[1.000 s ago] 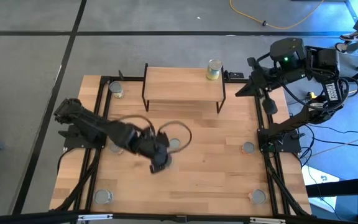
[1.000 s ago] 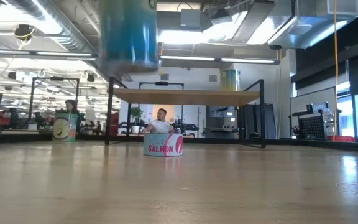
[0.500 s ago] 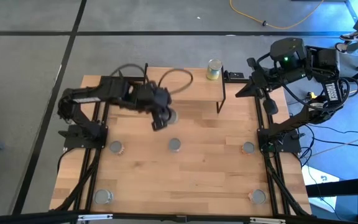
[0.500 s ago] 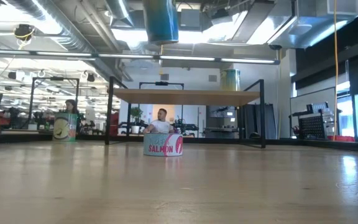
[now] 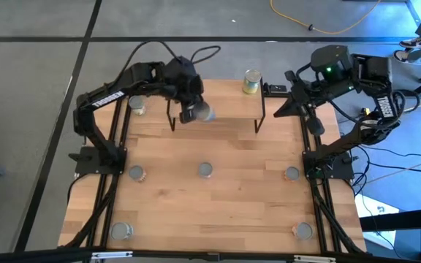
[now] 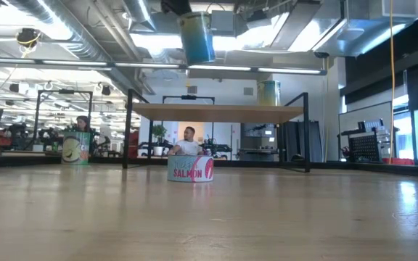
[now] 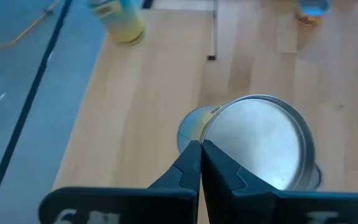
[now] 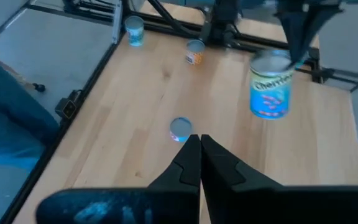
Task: Pick and place cans onto a shelf
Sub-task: Put the canned cherries on the shelf
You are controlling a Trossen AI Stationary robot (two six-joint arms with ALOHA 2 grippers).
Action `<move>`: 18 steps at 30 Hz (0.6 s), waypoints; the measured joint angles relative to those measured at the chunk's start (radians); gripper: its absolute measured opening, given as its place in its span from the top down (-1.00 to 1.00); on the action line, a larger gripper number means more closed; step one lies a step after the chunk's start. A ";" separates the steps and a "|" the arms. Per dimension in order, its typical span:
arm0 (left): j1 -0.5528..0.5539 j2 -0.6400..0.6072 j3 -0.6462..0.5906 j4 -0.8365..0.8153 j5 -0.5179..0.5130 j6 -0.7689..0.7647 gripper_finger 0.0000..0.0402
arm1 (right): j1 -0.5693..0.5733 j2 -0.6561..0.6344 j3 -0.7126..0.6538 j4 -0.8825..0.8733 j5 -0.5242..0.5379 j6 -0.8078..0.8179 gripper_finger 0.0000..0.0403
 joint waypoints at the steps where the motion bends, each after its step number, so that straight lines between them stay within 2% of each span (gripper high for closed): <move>1: 0.004 0.009 0.001 0.024 0.003 0.009 1.00 | 0.000 0.007 0.000 0.000 0.023 0.002 0.97; 6: 0.027 0.056 0.000 0.075 0.035 0.031 1.00 | -0.005 0.043 0.000 0.000 0.196 0.003 0.97; 10: 0.036 0.106 0.000 0.078 0.050 0.049 1.00 | -0.013 0.068 0.000 0.001 0.286 0.002 0.97; 18: 0.097 0.152 0.000 0.077 -0.018 0.017 1.00 | -0.039 0.105 0.000 0.001 0.298 -0.013 0.97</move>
